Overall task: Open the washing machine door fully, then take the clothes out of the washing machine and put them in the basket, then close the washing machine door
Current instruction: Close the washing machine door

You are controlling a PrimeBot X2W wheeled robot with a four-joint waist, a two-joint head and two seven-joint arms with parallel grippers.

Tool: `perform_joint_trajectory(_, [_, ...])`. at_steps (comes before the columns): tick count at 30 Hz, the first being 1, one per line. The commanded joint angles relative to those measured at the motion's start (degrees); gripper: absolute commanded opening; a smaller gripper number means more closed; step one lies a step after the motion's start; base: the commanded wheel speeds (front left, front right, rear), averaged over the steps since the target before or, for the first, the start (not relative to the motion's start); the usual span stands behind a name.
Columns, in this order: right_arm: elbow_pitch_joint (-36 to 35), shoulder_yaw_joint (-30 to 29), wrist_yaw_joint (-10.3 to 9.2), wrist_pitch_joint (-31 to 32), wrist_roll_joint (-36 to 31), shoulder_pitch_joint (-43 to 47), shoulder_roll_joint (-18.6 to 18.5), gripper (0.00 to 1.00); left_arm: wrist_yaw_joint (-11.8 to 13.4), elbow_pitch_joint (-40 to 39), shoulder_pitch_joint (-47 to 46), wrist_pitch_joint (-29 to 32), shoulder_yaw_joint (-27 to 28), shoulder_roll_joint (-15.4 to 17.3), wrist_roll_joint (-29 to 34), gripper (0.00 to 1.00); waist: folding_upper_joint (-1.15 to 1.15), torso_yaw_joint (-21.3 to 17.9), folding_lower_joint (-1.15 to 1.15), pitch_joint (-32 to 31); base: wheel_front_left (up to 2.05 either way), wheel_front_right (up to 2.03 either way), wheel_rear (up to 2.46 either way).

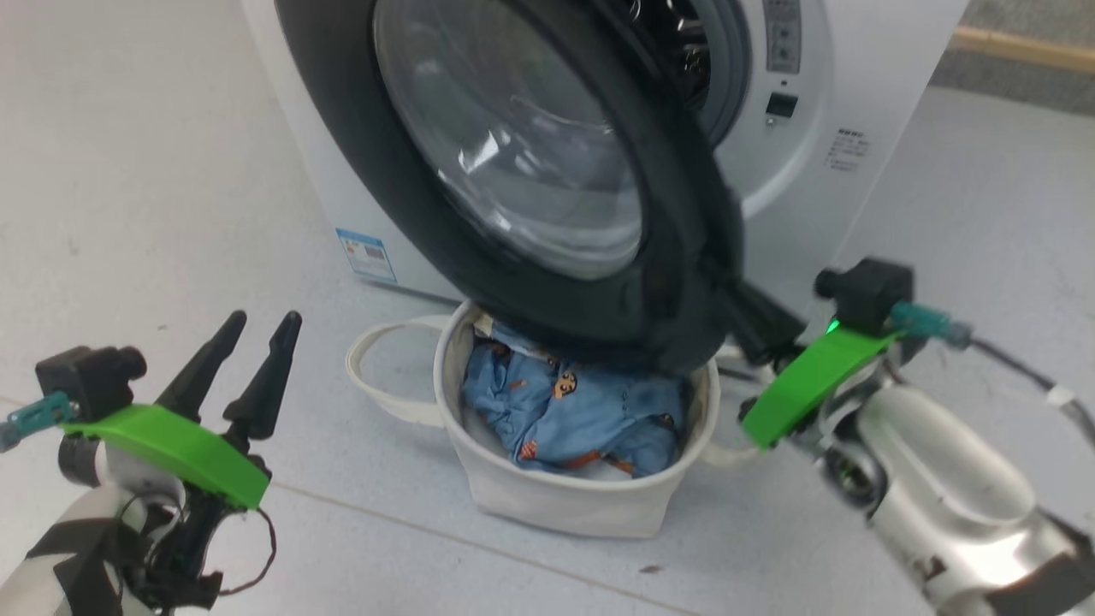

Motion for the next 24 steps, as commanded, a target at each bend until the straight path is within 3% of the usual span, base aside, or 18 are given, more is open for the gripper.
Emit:
perform_joint_trajectory(1, [-1.02,-1.23,-0.03,-1.01,0.55,-2.99,-0.94,0.0,0.06,-1.76,-3.7,-0.05,2.68,2.42,0.01,1.0,0.0,0.26,0.0,2.02,0.0,0.0,0.0])
perform_joint_trajectory(14, [6.05,-5.56,-0.03,-0.31,2.47,-17.19,-4.9,0.0,0.54,-3.84,-6.17,-0.77,4.14,3.46,-0.13,1.0,0.0,0.7,0.0,10.97,0.0,0.0,0.0])
perform_joint_trajectory(24, [12.65,-5.38,-0.03,-1.06,5.08,-26.24,-6.45,0.0,0.32,-3.23,-7.18,-1.37,3.58,2.72,-0.36,1.0,0.0,1.72,0.0,12.96,0.0,0.0,0.0])
